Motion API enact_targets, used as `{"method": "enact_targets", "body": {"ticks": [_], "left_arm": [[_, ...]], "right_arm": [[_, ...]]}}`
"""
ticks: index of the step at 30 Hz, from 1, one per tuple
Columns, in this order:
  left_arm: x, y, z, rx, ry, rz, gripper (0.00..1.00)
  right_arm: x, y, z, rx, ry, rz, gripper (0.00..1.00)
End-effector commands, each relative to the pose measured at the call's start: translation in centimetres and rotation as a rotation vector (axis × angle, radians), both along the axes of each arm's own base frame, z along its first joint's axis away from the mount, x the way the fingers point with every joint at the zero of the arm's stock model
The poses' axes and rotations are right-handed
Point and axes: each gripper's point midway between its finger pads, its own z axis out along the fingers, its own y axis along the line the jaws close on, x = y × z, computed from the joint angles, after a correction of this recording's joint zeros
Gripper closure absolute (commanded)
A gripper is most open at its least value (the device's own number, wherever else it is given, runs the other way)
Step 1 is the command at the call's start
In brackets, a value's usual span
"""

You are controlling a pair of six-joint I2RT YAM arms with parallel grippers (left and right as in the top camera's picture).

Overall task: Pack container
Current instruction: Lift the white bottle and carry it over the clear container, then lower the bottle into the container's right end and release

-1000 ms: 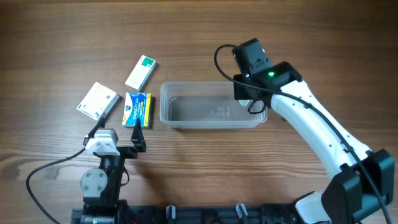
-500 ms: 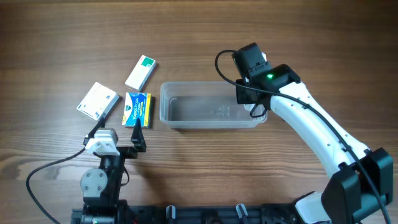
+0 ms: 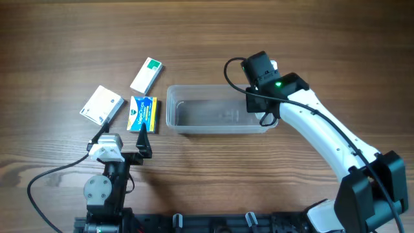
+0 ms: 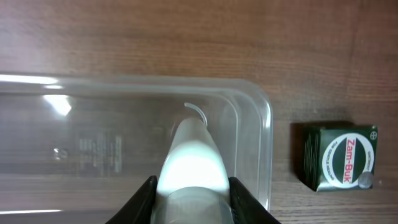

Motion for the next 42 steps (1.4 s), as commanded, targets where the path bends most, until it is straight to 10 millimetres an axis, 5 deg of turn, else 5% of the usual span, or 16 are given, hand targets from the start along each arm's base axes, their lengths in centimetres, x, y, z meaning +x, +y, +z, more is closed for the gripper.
{"method": "enact_targets", "body": {"ticks": [1,21,32,42], "left_arm": [[0.0,-0.4,-0.2,-0.011,0.0,-0.02,0.0],[0.0,-0.4,-0.2,-0.011,0.0,-0.02,0.0],[0.0,-0.4,-0.2,-0.011,0.0,-0.02,0.0],[0.0,-0.4,-0.2,-0.011,0.0,-0.02,0.0]], "right_arm": [[0.4,-0.4,0.0,-0.037,-0.018,0.009,0.88],[0.1,-0.5,-1.8,-0.039,-0.018,0.021,0.86],[-0.1,-0.6,-2.1,-0.042,-0.013,0.021,0.37],[1.2,0.1,0.3,-0.019,-0.073,0.053,0.31]]}}
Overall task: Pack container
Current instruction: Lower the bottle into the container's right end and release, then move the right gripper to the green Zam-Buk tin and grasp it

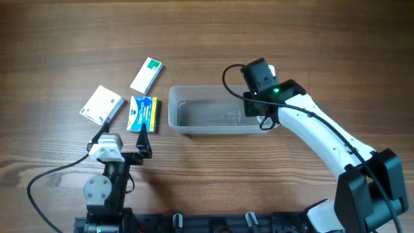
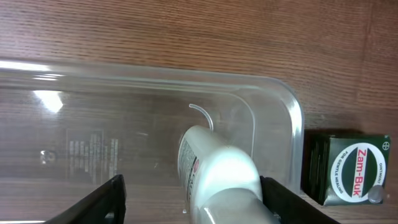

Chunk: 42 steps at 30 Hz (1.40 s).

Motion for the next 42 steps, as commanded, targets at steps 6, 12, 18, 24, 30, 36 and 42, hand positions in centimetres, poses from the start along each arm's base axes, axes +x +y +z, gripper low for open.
{"method": "enact_targets", "body": {"ticks": [6,12,18,24,30,36,42], "left_arm": [[0.0,-0.4,-0.2,-0.011,0.0,-0.021,0.0],[0.0,-0.4,-0.2,-0.011,0.0,-0.021,0.0],[0.0,-0.4,-0.2,-0.011,0.0,-0.021,0.0],[0.0,-0.4,-0.2,-0.011,0.0,-0.021,0.0],[0.0,-0.4,-0.2,-0.011,0.0,-0.021,0.0],[0.0,-0.4,-0.2,-0.011,0.001,-0.021,0.0],[0.0,-0.4,-0.2,-0.011,0.0,-0.02,0.0]], "right_arm": [[2.2,0.8,6.5,0.055,-0.18,0.025,0.31],[2.0,-1.1,10.2,0.025,-0.292,-0.02,0.25],[1.1,-6.2,11.8,0.01,-0.294,-0.144,0.21],[0.2,-12.4,10.4,0.059,-0.204,-0.279,0.19],[-0.7,-16.6,7.7,0.077,-0.118,-0.34,0.0],[-0.2,-17.0,3.5,0.037,0.022,-0.274,0.0],[0.6,-17.0,-2.3,-0.007,0.179,-0.154,0.0]]}}
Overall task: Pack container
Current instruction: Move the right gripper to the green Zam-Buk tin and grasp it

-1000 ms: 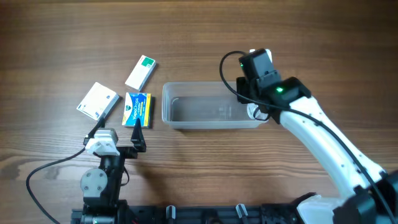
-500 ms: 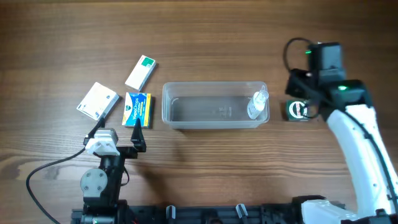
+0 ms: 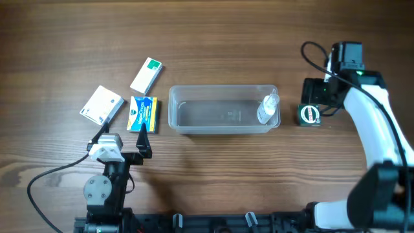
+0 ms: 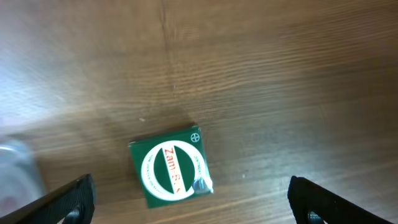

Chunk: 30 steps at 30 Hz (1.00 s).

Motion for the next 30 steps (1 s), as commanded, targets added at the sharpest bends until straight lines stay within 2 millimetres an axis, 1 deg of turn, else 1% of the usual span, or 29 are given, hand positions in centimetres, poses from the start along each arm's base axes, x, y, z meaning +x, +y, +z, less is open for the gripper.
{"method": "enact_targets", "body": {"ticks": [1,4,7,9,11,13,19,26,28,30], "left_arm": [[0.0,-0.4,-0.2,-0.011,0.0,-0.021,0.0],[0.0,-0.4,-0.2,-0.011,0.0,-0.021,0.0],[0.0,-0.4,-0.2,-0.011,0.0,-0.021,0.0],[0.0,-0.4,-0.2,-0.011,0.0,-0.021,0.0],[0.0,-0.4,-0.2,-0.011,0.0,-0.02,0.0],[0.0,-0.4,-0.2,-0.011,0.0,-0.021,0.0],[0.0,-0.4,-0.2,-0.011,0.0,-0.021,0.0],[0.0,-0.4,-0.2,-0.011,0.0,-0.021,0.0],[0.0,-0.4,-0.2,-0.011,0.0,-0.021,0.0],[0.0,-0.4,-0.2,-0.011,0.001,-0.021,0.0]], "right_arm": [[-0.3,0.3,-3.6,0.003,0.102,0.086,0.0],[-0.2,0.3,-5.3,0.005,0.141,0.105,0.0],[0.2,1.2,-5.8,0.043,0.135,0.167,0.0],[0.2,1.2,-5.9,0.042,0.138,0.174,0.0],[-0.1,1.2,-6.2,0.036,0.151,0.21,0.0],[-0.5,1.2,-7.0,0.03,0.159,0.246,0.0],[-1.3,1.3,-9.3,0.026,0.138,0.246,0.0],[-1.0,1.3,-9.4,0.033,0.112,0.193,0.01],[-0.8,1.3,-9.3,0.033,0.104,0.189,0.06],[-0.7,1.3,-9.3,0.033,0.101,0.187,0.17]]}}
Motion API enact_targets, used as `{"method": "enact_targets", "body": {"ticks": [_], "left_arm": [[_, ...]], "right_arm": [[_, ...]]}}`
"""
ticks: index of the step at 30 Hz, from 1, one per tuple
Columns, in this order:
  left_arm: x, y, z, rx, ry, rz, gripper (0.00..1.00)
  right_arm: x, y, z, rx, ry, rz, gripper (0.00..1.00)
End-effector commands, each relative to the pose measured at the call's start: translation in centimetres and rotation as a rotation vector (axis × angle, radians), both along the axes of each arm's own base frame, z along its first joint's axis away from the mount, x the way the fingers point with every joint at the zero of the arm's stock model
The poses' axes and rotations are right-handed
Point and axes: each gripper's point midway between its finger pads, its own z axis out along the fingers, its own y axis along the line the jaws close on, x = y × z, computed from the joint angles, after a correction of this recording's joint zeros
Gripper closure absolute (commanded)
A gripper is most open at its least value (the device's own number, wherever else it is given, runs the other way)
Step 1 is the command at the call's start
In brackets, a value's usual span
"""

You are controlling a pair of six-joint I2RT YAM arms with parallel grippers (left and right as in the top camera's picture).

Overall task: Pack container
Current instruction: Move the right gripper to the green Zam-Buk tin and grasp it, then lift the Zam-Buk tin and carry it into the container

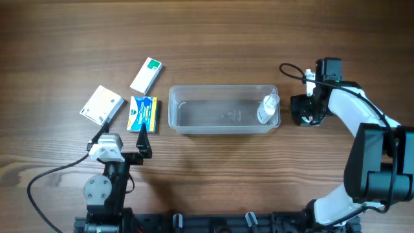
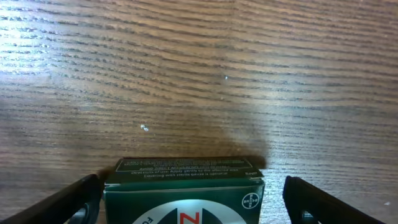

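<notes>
A clear plastic container [image 1: 223, 109] lies mid-table with a white bottle [image 1: 267, 109] in its right end. Just right of it my right gripper [image 1: 305, 111] is down over a green Zam-Buk box [image 2: 186, 186]. That gripper [image 2: 186, 208] is open, one dark finger [image 2: 71, 199] left of the box and the other beyond its right side, both apart from it. In the overhead view the box is hidden under the gripper. My left gripper [image 1: 142, 139] rests at the front left, fingers together, holding nothing.
Three more boxes lie left of the container: a blue-and-yellow one [image 1: 143, 112], a white one with a green end [image 1: 147, 75] and a plain white one [image 1: 101, 105]. The left gripper's tip points at the blue-and-yellow box.
My right gripper was well above the green box. Now it is low, with the box between its open fingers. The left arm and the other boxes have not moved.
My right gripper was shut on the white bottle over the container's right end. Then it stood open with the bottle lying in the container. Then it was open above the green box right of the container, and now it is down around that box.
</notes>
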Motion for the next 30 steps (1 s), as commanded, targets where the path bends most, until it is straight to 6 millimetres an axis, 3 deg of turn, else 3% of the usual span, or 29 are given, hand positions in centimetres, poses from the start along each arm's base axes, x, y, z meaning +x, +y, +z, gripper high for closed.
{"method": "enact_targets", "body": {"ticks": [1,14,18,21,23,30], "left_arm": [[0.0,-0.4,-0.2,-0.011,0.0,-0.02,0.0],[0.0,-0.4,-0.2,-0.011,0.0,-0.02,0.0],[0.0,-0.4,-0.2,-0.011,0.0,-0.02,0.0],[0.0,-0.4,-0.2,-0.011,0.0,-0.02,0.0],[0.0,-0.4,-0.2,-0.011,0.0,-0.02,0.0],[0.0,-0.4,-0.2,-0.011,0.0,-0.02,0.0]], "right_arm": [[-0.5,0.3,-0.9,0.018,0.018,-0.029,0.22],[0.7,1.7,0.2,0.112,-0.002,-0.042,0.47],[1.3,1.7,1.6,0.121,-0.018,-0.084,0.47],[2.1,1.6,3.7,0.127,-0.037,-0.116,0.47],[2.7,1.7,6.2,0.128,-0.045,-0.117,0.47],[4.8,3.3,16.8,0.164,-0.169,-0.107,0.47]]}}
